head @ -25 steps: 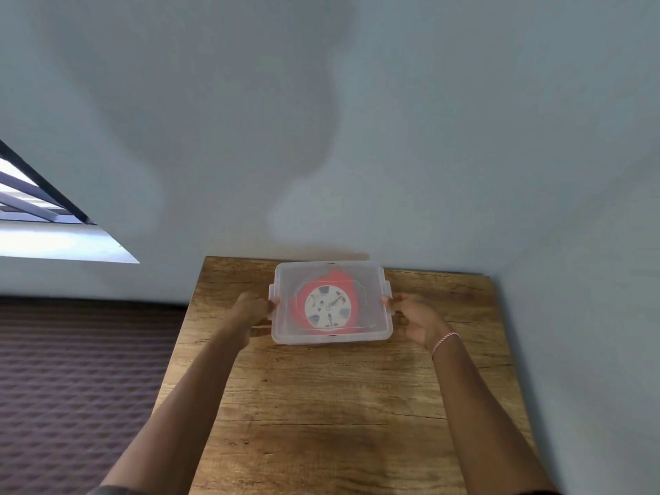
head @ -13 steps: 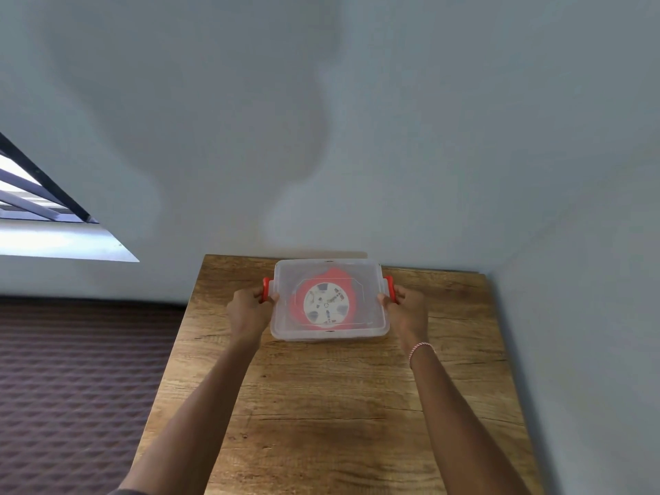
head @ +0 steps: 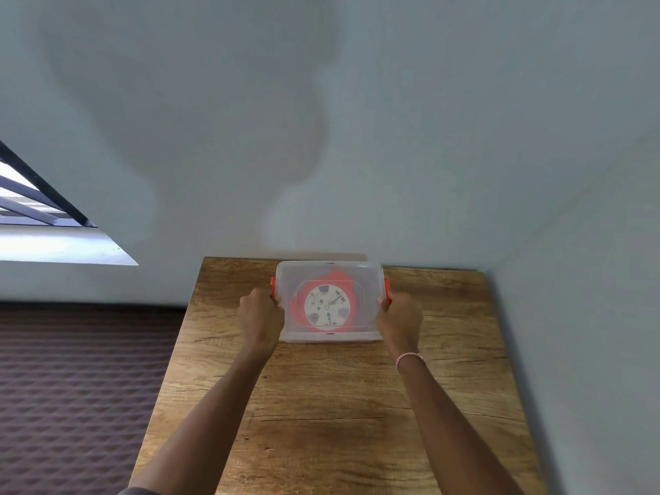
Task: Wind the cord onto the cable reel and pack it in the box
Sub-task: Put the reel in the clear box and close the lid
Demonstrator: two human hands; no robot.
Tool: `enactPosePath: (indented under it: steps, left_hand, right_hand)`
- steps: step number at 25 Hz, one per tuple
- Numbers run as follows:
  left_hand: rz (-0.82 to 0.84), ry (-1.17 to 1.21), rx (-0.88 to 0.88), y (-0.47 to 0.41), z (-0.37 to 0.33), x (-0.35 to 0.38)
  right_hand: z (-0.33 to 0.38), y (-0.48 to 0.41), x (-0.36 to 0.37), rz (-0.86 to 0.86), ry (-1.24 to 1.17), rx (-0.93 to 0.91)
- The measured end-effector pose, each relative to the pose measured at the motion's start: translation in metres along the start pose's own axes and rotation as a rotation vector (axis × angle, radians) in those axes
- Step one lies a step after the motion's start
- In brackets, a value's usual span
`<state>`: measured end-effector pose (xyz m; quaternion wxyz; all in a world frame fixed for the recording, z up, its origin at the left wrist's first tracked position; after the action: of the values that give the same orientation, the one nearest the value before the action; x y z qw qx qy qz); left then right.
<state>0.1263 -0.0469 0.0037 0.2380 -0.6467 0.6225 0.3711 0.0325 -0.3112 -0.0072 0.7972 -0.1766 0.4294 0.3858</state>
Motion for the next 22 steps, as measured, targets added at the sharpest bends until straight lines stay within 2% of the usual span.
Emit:
enactPosePath:
  steps: [9,12,14,16,18,22]
  left_hand:
    - [0.077,0.044,0.155,0.028,0.019,-0.002]
    - [0.033,-0.102,0.259,0.051,0.031,0.011]
    - [-0.049,-0.210,0.481,0.085,0.032,0.018]
    - [-0.044,-0.280,0.668,0.120,0.044,0.033]
    - [-0.001,-0.367,0.719,0.140,0.061,0.048]
    - [0.053,-0.514,0.709,0.129,0.064,0.057]
  right_hand:
    - [-0.022,0.041,-0.008,0.006,-0.116,-0.086]
    - [-0.019,0.074,-0.008,-0.077,0.081,-0.337]
    - [-0.011,0.109,-0.004,-0.096,0.156,-0.532]
    - [-0.008,0.142,0.007,-0.030,0.235,-0.657]
    - [-0.019,0.161,0.022,0.053,0.320,-0.675]
    - [-0.029,0.150,0.034,0.140,0.447,-0.691]
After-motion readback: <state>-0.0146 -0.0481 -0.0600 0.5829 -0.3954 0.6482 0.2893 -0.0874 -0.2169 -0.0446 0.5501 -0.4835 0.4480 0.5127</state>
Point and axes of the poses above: each hand's wrist, its own y-axis away from the middle knuckle, its own x-axis out of the palm, z = x × y, the point moved 5 cm from there along -y, towards the middle knuckle, and after that the axes turned 5 degrees about -x, right-handed, at the moved point
